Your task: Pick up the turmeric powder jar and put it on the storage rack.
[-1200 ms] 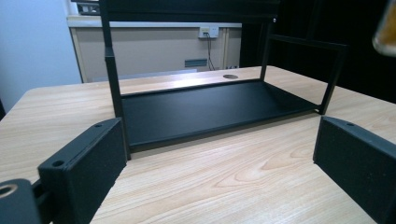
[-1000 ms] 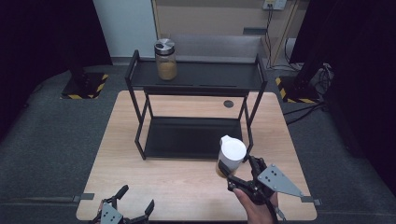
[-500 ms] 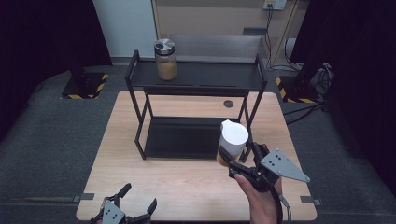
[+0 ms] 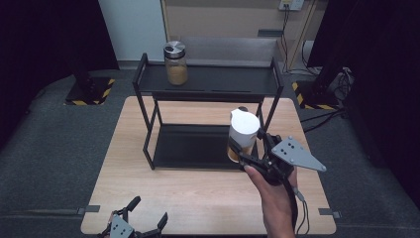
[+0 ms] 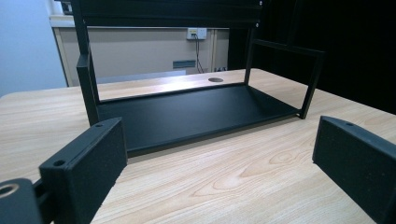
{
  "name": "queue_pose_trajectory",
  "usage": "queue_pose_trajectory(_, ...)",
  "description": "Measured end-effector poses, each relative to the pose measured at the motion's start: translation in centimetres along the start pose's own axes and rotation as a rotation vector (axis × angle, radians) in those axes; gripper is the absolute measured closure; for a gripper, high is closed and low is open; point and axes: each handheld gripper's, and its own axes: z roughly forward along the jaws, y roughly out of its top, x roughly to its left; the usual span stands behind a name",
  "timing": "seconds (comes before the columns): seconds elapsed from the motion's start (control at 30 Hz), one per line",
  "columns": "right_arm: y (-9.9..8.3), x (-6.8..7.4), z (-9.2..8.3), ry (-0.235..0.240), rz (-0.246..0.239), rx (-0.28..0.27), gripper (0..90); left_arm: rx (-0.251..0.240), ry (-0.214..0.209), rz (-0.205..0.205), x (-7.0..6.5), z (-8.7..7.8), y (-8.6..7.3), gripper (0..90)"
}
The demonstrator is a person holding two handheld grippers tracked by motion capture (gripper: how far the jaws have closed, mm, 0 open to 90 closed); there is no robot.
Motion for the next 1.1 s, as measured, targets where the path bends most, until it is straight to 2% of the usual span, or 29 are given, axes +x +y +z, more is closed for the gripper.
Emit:
queue_pose_trajectory(0.47, 4.3, -0.8, 3.4, 0.013, -0.055, 0.011, 29.7, -0.001, 0.020, -0.022, 0.1, -0.8, -0.4, 1.5)
queue_pose_trajectory(0.87, 5.6, -2.5, 4.9, -0.004, -0.037, 0.000, 29.8, -0.002, 0.028, -0.025, 0.5, -0.7, -0.4, 1.6)
queue_pose_trajectory(1.1, 6.7, -3.7, 6.2, -0.040, -0.026, 0.005, 29.8, 0.004, 0.027, -0.031, 0.5, -0.4, -0.6, 1.6)
